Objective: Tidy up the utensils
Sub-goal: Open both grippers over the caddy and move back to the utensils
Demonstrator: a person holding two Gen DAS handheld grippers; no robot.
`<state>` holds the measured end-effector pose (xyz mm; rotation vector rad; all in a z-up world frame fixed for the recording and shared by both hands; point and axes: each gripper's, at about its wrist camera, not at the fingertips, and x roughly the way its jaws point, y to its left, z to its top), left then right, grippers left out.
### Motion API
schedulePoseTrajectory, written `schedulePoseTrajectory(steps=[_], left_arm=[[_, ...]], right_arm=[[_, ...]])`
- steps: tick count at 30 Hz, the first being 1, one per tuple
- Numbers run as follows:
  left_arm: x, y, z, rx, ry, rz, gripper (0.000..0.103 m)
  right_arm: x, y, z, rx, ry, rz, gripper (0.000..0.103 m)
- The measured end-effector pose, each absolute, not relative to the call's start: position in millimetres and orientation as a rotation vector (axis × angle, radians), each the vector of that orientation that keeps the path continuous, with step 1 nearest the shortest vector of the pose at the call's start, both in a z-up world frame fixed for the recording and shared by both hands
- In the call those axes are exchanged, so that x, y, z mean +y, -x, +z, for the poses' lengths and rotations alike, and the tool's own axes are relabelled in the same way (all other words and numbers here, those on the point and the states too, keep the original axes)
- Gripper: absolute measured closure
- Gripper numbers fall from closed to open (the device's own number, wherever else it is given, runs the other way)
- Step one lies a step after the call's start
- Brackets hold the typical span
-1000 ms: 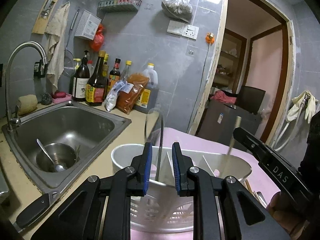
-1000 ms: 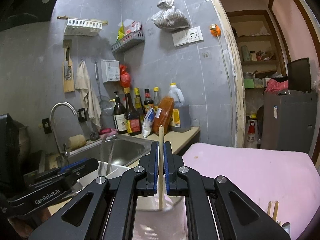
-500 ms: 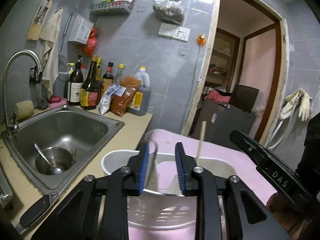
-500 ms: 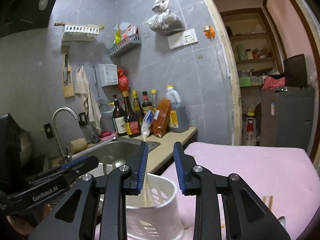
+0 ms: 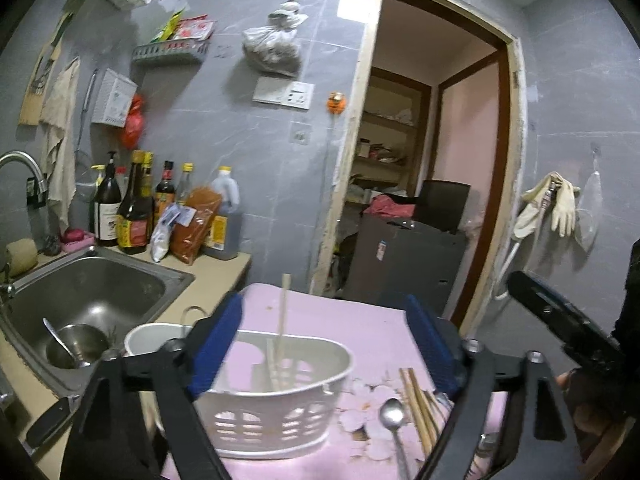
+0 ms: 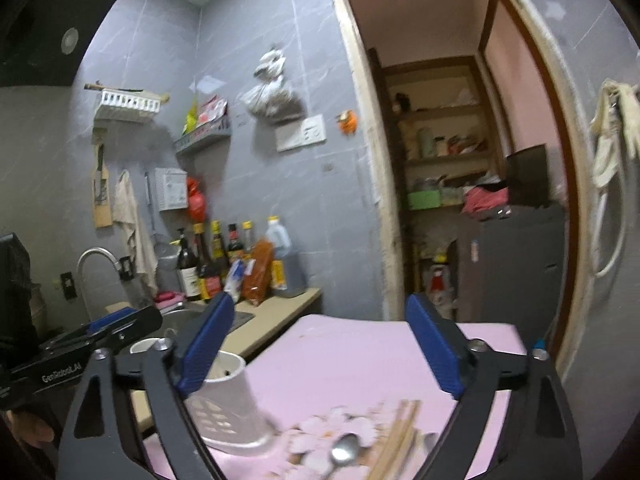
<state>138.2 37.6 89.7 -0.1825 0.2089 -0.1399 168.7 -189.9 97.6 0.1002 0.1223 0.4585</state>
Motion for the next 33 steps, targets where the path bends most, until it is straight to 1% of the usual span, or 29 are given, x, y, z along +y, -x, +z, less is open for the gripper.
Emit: schedulePoseTrajectory(steps=[1, 2, 3, 7, 15, 25, 27, 29, 30, 31, 32, 33], left_arm=[[33.5, -136.4, 90.1, 0.203, 0.181, -0.144, 0.013], [28.4, -134.5, 89.9, 0.196, 0.18, -0.146, 0.01], [25.2, -133.2, 89.5, 0.192, 0.181, -0.149, 0.007], [11.3, -127.8, 85.3, 0.186, 0.202, -0.179, 0.003], [-16.2, -125.9, 70.3, 0.253, 0.141, -0.221, 0.002], [-46.3, -147.7, 28.6, 0.452, 0.064, -0.265, 0.002], [-52.2, -150.7, 23.0, 0.478, 0.037, -0.274, 0.002], [-58.6, -154.2, 16.6, 0.506, 0.001, -0.279, 0.003], [-61.6, -156.3, 12.5, 0.519, -0.016, -0.282, 0.003], [-63.8, -158.2, 8.5, 0.53, -0.03, -0.287, 0.005], [-64.5, -159.8, 5.5, 0.541, -0.04, -0.291, 0.007], [-66.8, -162.3, 1.7, 0.561, -0.054, -0.299, 0.011]], right_arm=[[-196.9, -163.5, 99.3, 0.113, -0.093, 0.443, 0.002], [-203.4, -158.4, 100.3, 0.105, -0.086, 0.43, 0.0], [-209.2, -154.1, 101.0, 0.101, -0.079, 0.417, 0.0], [-230.4, -140.3, 98.7, 0.094, -0.072, 0.372, 0.0], [-252.1, -134.7, 79.1, 0.133, -0.013, 0.33, 0.0], [-272.8, -164.5, 40.4, 0.325, 0.023, 0.287, 0.0], [-274.1, -171.8, 33.7, 0.372, 0.028, 0.291, 0.006], [-274.9, -179.6, 26.7, 0.422, 0.031, 0.296, 0.018], [-275.5, -183.9, 23.2, 0.448, 0.033, 0.299, 0.02], [-275.7, -187.1, 20.2, 0.47, 0.035, 0.302, 0.023], [-275.5, -190.9, 16.8, 0.496, 0.039, 0.31, 0.028], [-275.0, -193.8, 13.7, 0.519, 0.045, 0.318, 0.031]])
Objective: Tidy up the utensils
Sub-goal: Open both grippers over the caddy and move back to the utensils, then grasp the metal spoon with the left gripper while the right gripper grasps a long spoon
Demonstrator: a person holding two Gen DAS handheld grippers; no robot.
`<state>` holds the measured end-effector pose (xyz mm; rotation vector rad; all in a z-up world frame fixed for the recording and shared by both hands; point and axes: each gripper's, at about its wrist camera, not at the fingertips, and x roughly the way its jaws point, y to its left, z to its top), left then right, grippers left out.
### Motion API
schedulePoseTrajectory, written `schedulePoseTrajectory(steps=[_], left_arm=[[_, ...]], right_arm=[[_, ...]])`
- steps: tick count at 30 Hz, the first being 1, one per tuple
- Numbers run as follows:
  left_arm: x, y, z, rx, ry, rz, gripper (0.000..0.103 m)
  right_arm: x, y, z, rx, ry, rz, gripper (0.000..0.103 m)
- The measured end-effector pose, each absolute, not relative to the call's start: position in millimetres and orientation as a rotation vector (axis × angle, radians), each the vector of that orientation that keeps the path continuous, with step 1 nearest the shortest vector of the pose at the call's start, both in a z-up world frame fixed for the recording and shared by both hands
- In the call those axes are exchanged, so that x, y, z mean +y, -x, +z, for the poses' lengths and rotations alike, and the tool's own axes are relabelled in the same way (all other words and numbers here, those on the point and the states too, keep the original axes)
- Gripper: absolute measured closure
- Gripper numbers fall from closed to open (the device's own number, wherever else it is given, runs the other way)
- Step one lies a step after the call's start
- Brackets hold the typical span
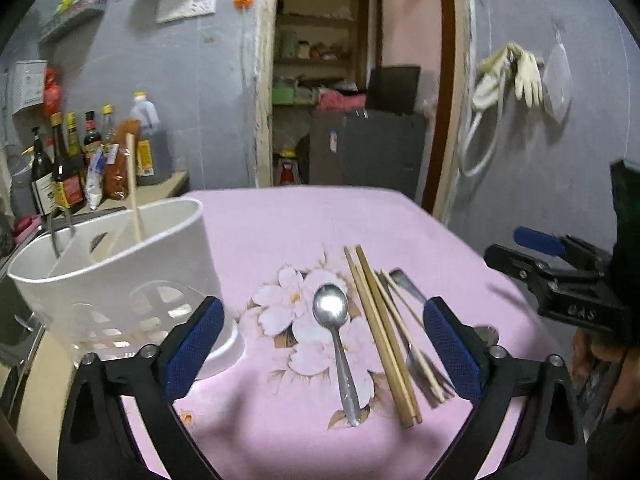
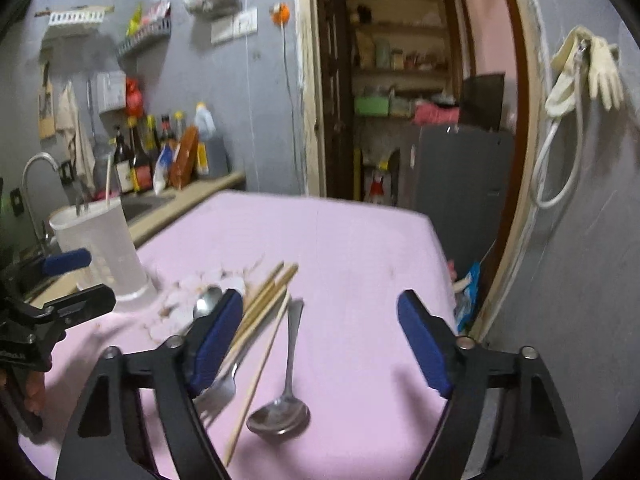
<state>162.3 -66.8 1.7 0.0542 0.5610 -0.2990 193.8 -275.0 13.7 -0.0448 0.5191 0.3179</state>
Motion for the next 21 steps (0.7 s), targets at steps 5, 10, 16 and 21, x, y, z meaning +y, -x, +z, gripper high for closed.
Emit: schedulePoseTrajectory(steps=[5, 10, 16, 21], left_arm=[[-77.1, -184.9, -17.3, 0.696, -0.113, -0.338, 0.041], [-80.4, -210.2, -37.4, 0.819, -0.133, -0.358, 0.043], [-81.8, -233.7, -51.8, 0.896, -0.131, -0.358, 0.048], [-88.9, -250.3, -59.6, 0.935, -0.177, -0.354, 0.048]], right_arm=[[-270.6, -209.8, -2.5, 0.658, 0.067, 0.375, 0.045], [-261.6, -222.1, -18.3, 0.761, 0.103, 0.395, 0.055], [-254.8, -238.2, -36.0, 0.856, 0.119, 0.416, 0.055], [-248.7, -249.4, -41.2, 0.881, 0.159, 0.408, 0.056]])
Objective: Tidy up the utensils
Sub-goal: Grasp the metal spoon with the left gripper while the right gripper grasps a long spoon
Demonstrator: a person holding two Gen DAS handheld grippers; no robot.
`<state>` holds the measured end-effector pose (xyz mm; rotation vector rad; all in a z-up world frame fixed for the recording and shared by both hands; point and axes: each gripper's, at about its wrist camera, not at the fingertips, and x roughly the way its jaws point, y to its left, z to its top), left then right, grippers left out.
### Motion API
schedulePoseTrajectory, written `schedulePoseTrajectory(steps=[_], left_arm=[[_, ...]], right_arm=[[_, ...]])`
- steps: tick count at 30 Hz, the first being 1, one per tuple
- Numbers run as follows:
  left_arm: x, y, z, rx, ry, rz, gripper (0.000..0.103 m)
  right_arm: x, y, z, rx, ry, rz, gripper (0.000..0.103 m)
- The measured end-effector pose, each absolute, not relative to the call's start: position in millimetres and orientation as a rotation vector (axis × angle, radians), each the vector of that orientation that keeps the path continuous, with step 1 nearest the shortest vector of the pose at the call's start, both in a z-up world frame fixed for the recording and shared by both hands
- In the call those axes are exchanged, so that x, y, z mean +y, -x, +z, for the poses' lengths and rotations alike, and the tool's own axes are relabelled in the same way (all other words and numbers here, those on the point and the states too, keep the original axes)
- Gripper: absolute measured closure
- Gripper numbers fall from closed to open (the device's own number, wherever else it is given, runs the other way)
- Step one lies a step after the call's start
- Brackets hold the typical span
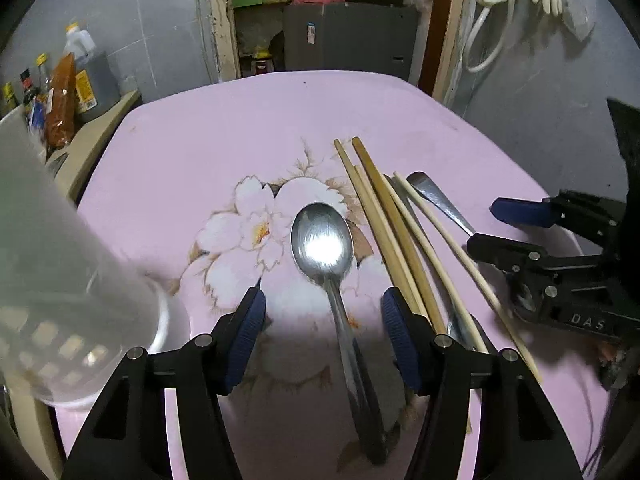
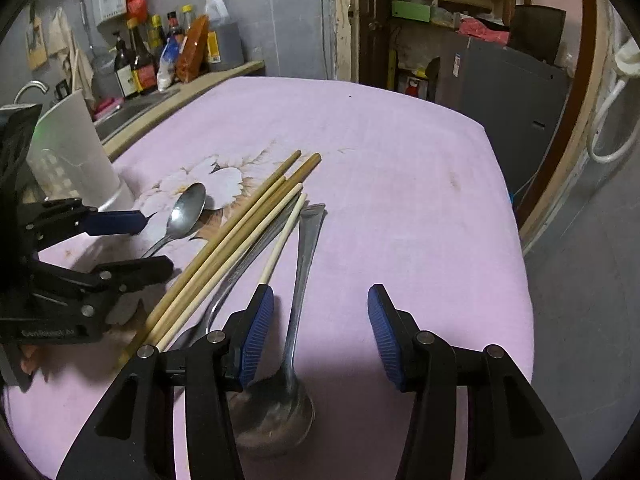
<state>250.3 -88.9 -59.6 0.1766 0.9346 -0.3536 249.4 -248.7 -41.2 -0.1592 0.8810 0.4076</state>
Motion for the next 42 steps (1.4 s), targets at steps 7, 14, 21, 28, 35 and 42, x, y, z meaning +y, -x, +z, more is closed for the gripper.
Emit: schedulePoseTrajectory(steps=[7, 14, 21, 28, 35, 42], left_arm=[[-90.1, -268.5, -64.8, 0.943, -0.159, -0.337, 0.048], [-93.3, -277.0, -63.2, 0.939, -0.154, -0.327, 0.056], [-92.6, -279.3, -62.7, 0.929, -0.145, -0.345, 0.072], [-80.3, -271.1, -53.4, 0.891, -0.059, -0.366, 0.073], [-75.5, -248.9, -28.9, 0.761, -0.027, -0.373, 0.073], [-69.6, -227.1, -10.8, 0.617, 0.027, -0.366, 0.073]], right_arm=[[-243.0, -265.9, -45.0, 0.89, 0.192, 0.384, 0.056], [-235.0, -281.2, -47.1, 0.897, 0.21, 0.383, 0.056], [-230.1, -293.3, -48.2, 0.917, 0.194, 0.412, 0.069], [-226.7, -288.6, -47.4, 0.903, 0.196, 0.435, 0.092], [-229.9, -274.8, -43.5, 0.855, 0.197, 0.42, 0.094], [-234.8, -239.9, -24.1, 0.692, 0.194, 0.365, 0.095]])
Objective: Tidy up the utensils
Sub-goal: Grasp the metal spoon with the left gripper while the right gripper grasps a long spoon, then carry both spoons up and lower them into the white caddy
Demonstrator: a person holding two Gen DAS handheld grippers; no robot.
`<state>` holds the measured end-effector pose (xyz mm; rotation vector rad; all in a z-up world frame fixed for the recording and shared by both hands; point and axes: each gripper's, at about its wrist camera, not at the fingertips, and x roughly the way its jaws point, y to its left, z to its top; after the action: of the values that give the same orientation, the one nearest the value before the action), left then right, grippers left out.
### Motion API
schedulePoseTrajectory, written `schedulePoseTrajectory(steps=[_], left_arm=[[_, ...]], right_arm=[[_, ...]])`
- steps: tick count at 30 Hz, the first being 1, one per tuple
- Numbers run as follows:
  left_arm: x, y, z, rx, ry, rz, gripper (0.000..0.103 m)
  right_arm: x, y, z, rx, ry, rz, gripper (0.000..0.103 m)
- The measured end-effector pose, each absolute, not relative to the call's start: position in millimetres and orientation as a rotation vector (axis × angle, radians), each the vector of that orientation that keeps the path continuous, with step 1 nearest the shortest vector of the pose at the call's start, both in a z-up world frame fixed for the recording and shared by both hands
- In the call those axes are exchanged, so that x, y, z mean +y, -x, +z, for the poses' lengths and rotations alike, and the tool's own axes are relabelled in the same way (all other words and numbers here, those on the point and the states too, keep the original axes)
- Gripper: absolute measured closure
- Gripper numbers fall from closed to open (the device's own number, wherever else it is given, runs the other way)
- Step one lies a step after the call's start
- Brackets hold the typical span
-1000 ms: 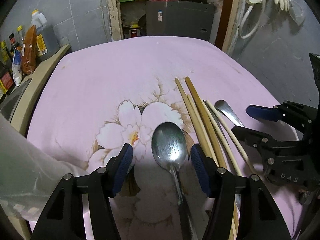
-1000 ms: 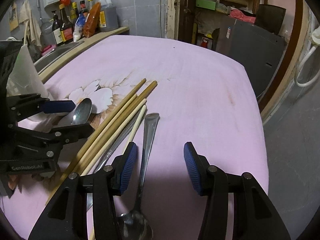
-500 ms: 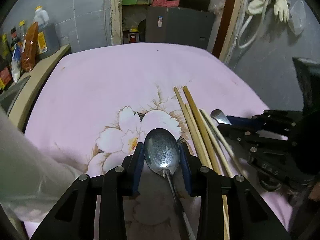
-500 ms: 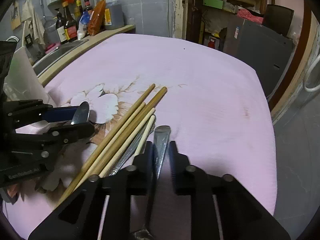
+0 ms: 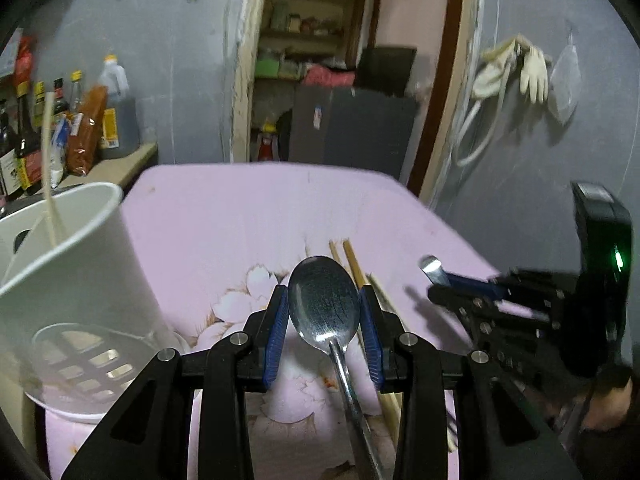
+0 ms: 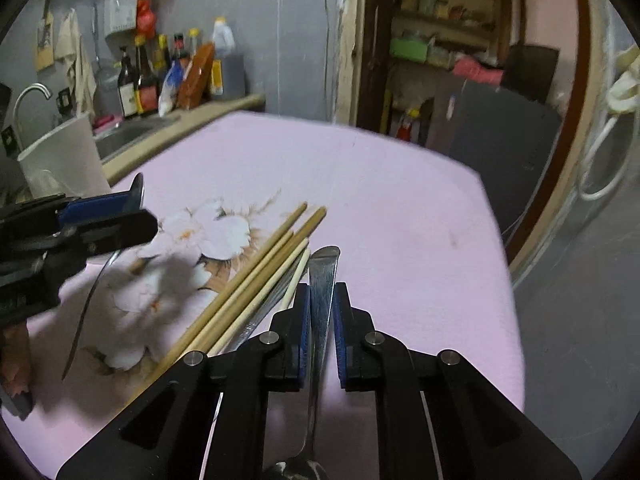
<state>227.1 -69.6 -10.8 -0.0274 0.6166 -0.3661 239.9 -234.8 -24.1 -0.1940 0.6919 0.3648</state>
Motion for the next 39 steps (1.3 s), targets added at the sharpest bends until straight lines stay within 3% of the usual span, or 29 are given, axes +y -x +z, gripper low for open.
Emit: schedulePoseTrajectory(steps=[10, 21, 31, 39], left_arm=[[-71.5, -201.8, 7.4, 0.482, 0.025, -0.349, 0.073], [-68.0, -188.3, 10.4, 0.455, 0.027, -0.348, 0.073], [-56.2, -173.6, 29.4, 0.367, 0.055, -0.333, 0.073], [-37.5, -166.9, 53.5, 0.321, 0.058, -0.301, 0.073]], right_arm=[[-234.1, -195.2, -4.1, 0.441, 0.223, 0.261, 0.1], [-232.7, -187.8, -1.8, 0.399, 0.238, 0.265, 0.102], [-227.3, -150.6, 17.7, 0.175, 0.266, 0.191, 0.103], [-209.4, -154.4, 41.4, 0.117, 0.254, 0.222, 0.103]])
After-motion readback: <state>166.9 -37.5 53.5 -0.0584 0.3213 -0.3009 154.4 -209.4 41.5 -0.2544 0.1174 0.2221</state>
